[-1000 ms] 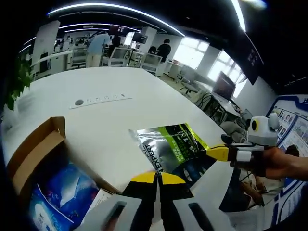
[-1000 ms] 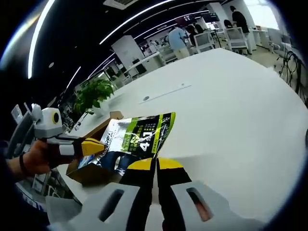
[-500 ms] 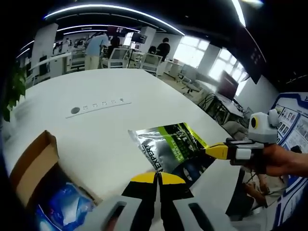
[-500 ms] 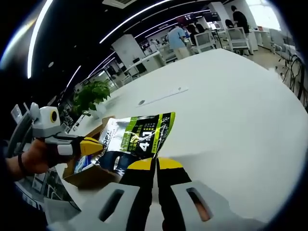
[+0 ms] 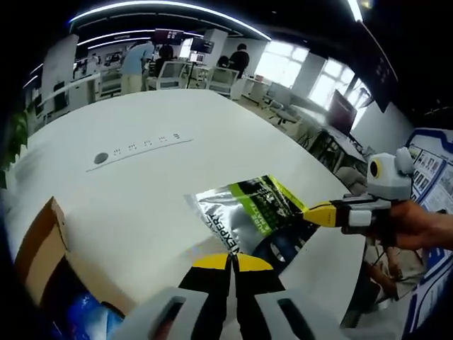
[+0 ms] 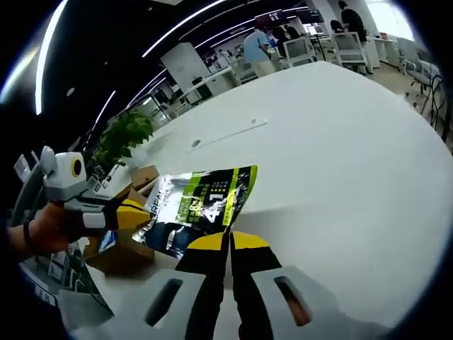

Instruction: Operate the shoe box by opening the lid, removing the specified soft item, and placing it in the target area until the item is outside and the box remains undamaged.

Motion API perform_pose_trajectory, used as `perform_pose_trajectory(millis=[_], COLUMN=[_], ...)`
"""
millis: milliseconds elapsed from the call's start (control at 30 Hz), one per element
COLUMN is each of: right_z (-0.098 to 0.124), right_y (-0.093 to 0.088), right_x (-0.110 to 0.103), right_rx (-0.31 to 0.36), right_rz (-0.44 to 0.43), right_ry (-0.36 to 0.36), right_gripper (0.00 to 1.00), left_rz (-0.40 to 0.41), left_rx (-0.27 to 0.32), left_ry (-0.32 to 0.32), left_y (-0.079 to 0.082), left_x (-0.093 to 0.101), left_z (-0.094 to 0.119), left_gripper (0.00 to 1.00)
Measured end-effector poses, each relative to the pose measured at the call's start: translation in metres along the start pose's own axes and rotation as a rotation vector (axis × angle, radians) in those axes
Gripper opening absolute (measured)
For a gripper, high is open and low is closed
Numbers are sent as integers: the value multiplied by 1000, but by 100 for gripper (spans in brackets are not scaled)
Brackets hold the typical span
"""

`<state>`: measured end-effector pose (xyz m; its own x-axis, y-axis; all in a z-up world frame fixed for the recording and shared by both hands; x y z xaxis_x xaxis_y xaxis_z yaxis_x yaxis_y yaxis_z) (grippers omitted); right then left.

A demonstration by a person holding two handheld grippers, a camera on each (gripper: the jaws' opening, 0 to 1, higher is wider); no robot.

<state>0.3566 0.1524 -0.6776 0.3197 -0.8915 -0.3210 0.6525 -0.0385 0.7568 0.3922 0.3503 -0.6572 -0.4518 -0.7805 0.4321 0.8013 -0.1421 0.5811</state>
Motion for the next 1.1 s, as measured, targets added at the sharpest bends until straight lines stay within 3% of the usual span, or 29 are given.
perform_pose_trajectory(millis=[500, 1100], right_z=[-18, -26], right_y=[-23, -38], right_x=[19, 26], right_rx=[-68, -105], right_rz=[-29, -62], right_ry=[-12, -28], right_gripper=[1, 1], left_rz=[-24, -17], left_rx=[-97, -190], left_ry=[35, 90], left_y=[-13, -28], left_x=[-7, -9], left_z=[-35, -53], left_gripper=[1, 2])
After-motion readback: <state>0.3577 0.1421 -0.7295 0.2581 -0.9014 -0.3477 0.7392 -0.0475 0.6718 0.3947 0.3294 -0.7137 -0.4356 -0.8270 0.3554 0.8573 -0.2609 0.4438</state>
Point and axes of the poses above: the point that each gripper's makers call its tool centre point, and the gripper's own axes: z roughly backward along the fingers, x roughly to its right, y roughly out of its top, the point moved 7 cm from there along z, roughly backward along the fingers, and after that the axes turned 12 degrees about z, right-handed, at the moved point
